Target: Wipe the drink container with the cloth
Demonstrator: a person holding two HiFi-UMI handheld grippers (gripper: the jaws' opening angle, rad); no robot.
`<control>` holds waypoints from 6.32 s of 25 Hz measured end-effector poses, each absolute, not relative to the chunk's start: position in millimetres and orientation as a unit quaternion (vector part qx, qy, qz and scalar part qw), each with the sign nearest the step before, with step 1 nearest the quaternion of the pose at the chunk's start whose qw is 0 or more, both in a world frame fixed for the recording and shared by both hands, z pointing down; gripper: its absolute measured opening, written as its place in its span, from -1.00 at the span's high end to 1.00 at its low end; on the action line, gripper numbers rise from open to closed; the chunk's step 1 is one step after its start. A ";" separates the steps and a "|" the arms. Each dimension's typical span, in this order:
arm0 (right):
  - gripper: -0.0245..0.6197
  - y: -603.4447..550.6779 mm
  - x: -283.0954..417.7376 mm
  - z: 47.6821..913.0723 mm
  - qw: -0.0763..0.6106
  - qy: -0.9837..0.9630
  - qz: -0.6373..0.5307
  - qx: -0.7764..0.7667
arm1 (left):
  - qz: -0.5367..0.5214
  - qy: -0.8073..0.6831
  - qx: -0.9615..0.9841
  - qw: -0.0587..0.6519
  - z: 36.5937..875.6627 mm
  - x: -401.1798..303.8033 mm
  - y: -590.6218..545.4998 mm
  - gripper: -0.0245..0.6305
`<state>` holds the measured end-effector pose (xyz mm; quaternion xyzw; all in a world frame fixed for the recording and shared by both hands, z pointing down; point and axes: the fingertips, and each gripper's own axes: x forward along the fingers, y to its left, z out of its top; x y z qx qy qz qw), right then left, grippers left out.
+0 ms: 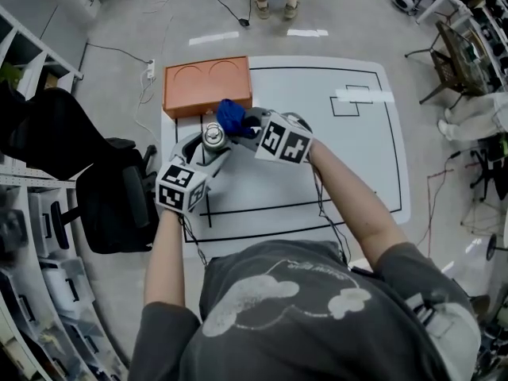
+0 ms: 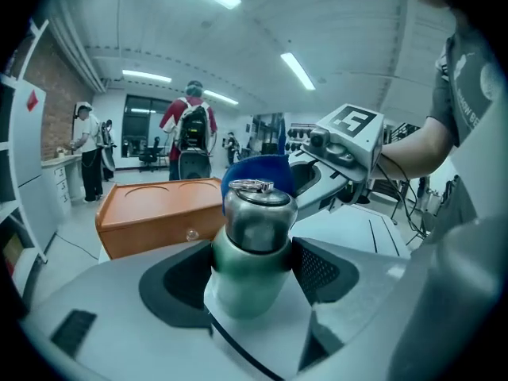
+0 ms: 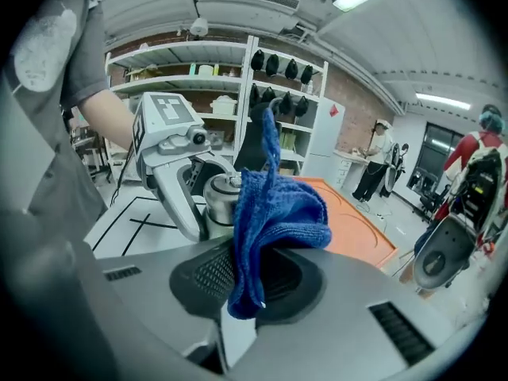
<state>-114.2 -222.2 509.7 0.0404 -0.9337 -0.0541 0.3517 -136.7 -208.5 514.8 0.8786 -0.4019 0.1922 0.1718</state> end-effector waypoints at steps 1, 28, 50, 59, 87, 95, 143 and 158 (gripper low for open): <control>0.79 -221.8 -113.0 513.1 0.354 -0.933 -0.046 0.040 | 0.194 -0.392 0.883 0.169 514.6 -136.9 -207.9 -0.04; 0.79 -208.0 -101.2 558.8 0.365 -0.920 0.029 0.140 | 0.214 -0.261 0.930 0.147 512.6 -140.6 -202.4 -0.04; 0.79 -185.6 -49.5 527.0 0.346 -0.925 0.003 0.155 | 0.113 -0.652 0.710 0.239 519.5 -152.4 -199.4 -0.23; 0.79 -189.8 -40.1 518.3 0.348 -0.926 -0.011 0.149 | 0.131 -0.661 0.699 0.240 524.8 -148.5 -201.1 -0.07; 0.79 -200.1 -133.4 504.9 0.366 -0.928 -0.073 0.011 | 0.238 -0.235 0.932 0.143 518.8 -150.6 -186.9 -0.06; 0.79 -203.1 -130.2 536.5 0.392 -0.920 -0.026 0.002 | 0.245 -0.139 0.953 0.116 520.2 -153.7 -184.3 -0.06; 0.79 -196.7 -75.5 515.1 0.358 -0.929 -0.069 0.059 | 0.168 -0.622 0.729 0.231 529.0 -157.5 -191.2 -0.12; 0.79 -193.0 -145.4 488.7 0.335 -0.935 -0.111 -0.042 | 0.242 -0.308 0.907 0.155 525.3 -156.9 -179.5 -0.12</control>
